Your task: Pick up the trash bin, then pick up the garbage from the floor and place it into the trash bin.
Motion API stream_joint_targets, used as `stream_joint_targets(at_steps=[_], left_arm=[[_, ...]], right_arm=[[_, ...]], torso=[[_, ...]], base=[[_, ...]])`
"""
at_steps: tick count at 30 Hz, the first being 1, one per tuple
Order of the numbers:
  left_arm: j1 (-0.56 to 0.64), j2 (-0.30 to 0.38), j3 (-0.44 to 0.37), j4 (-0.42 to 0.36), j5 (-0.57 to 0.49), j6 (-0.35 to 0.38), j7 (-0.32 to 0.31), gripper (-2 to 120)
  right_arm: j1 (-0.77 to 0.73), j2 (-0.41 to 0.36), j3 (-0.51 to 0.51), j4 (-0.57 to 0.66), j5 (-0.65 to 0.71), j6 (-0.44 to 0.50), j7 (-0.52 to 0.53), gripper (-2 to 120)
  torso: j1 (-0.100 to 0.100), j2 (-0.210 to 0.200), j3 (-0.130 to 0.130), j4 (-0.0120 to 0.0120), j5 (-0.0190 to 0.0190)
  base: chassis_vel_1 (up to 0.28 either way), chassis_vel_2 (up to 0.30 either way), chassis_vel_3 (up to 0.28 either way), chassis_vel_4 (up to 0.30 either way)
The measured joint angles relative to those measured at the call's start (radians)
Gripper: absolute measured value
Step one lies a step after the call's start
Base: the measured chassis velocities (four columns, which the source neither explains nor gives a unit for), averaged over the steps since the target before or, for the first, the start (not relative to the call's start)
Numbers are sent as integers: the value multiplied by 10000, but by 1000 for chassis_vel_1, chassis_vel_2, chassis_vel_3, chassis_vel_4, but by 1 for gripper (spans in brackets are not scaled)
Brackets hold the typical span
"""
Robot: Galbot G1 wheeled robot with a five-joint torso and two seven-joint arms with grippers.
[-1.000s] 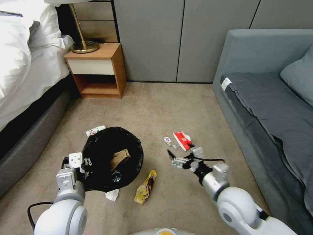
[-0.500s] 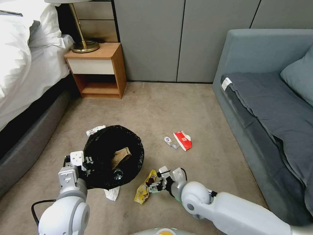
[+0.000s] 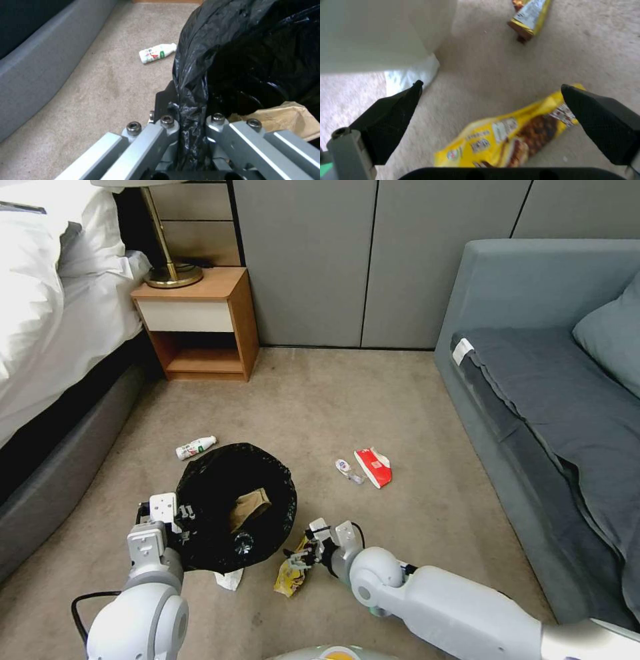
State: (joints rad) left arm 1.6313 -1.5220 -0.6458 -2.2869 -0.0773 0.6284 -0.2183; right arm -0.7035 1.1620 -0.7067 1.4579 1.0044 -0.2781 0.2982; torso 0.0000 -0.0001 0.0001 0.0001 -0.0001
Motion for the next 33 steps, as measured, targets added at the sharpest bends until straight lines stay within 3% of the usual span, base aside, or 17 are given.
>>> stream_joint_targets(at_steps=[12, 33], left_arm=[[126, -50, 120, 24, 156, -46, 8, 1], [123, 12, 125, 81, 180, -59, 22, 1]], right_arm=[[-418, 649, 310, -858, -100, 456, -325, 100], [-856, 543, 748, -1339, -400, 550, -337, 100]], torso=[[0, 0, -1, -1, 1], [0, 0, -1, -1, 1]], base=[[0, 0, 0, 0], [0, 0, 0, 0]])
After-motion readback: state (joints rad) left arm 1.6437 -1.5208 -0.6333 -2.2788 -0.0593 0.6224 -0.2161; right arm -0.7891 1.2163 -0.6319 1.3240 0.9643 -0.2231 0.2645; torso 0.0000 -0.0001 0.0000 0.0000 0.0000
